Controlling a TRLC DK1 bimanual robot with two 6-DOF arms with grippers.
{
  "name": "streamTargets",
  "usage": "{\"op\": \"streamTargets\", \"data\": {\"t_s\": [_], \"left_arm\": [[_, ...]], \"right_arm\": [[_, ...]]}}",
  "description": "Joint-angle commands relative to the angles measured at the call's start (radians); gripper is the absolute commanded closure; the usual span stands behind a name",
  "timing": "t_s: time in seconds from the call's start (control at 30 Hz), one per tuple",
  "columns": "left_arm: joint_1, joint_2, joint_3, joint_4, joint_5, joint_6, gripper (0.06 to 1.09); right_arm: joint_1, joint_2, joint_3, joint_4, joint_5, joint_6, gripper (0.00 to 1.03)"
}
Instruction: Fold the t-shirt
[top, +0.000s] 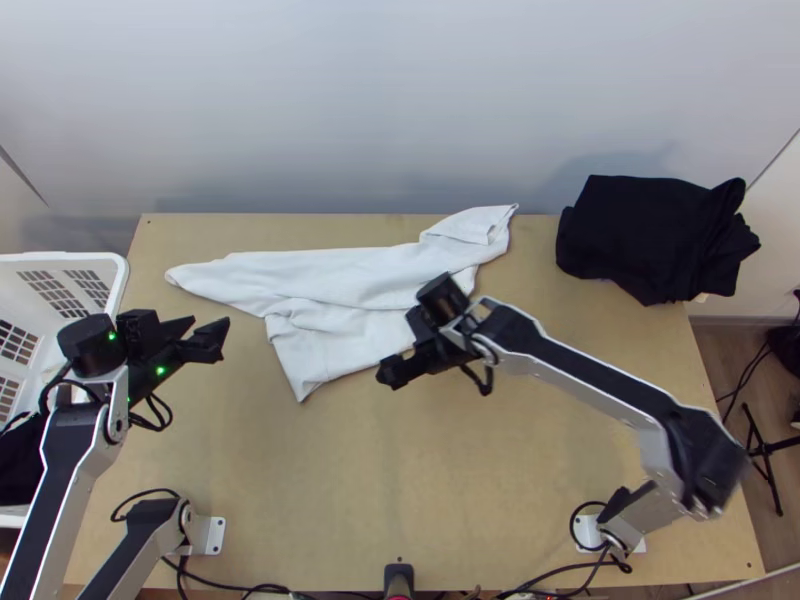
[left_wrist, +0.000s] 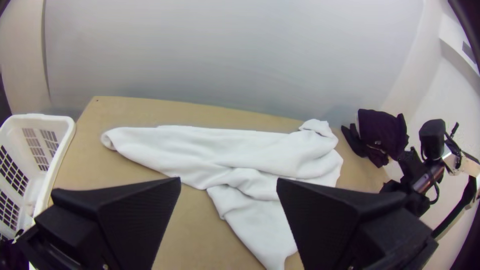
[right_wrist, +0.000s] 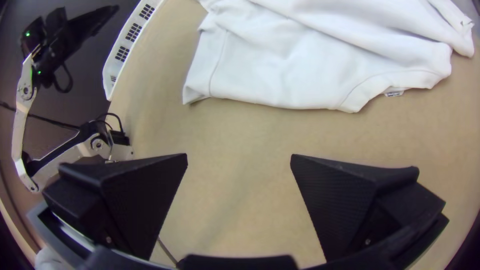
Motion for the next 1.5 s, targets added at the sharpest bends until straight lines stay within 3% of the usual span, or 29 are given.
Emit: {"op": "streamTargets", "data": {"t_s": [0.0, 0.3, 0.6, 0.97, 1.07, 1.2, 1.23, 1.47], "left_arm": [[-0.012, -0.048, -0.046, 0.002, -0.030, -0.010, 0.15], [0.001, -0.109, -0.067, 0.002, -0.064, -0.022, 0.15], [0.086, -0.121, -0.062, -0.008, -0.069, 0.021, 0.15], [0.120, -0.109, -0.069, 0.016, -0.069, 0.087, 0.15], [0.141, -0.100, -0.087, 0.051, -0.069, 0.101, 0.15], [0.146, -0.090, -0.095, 0.059, -0.069, 0.102, 0.15], [0.146, -0.092, -0.095, 0.059, -0.069, 0.104, 0.15], [0.146, -0.097, -0.092, 0.059, -0.069, 0.125, 0.15]], "right_arm": [[0.040, 0.148, 0.061, 0.082, -0.003, 0.059, 0.07], [0.086, 0.335, 0.279, 0.093, 0.042, 0.119, 0.07], [0.166, 0.446, 0.391, 0.093, 0.045, 0.153, 0.07], [0.172, 0.550, 0.477, 0.086, 0.083, 0.162, 0.09], [0.173, 0.574, 0.513, 0.073, 0.112, 0.151, 0.29], [0.192, 0.601, 0.544, 0.061, 0.134, 0.074, 0.90], [0.195, 0.601, 0.546, 0.061, 0.134, 0.061, 1.00], [0.161, 0.481, 0.507, 0.004, 0.144, 0.028, 1.00]]}}
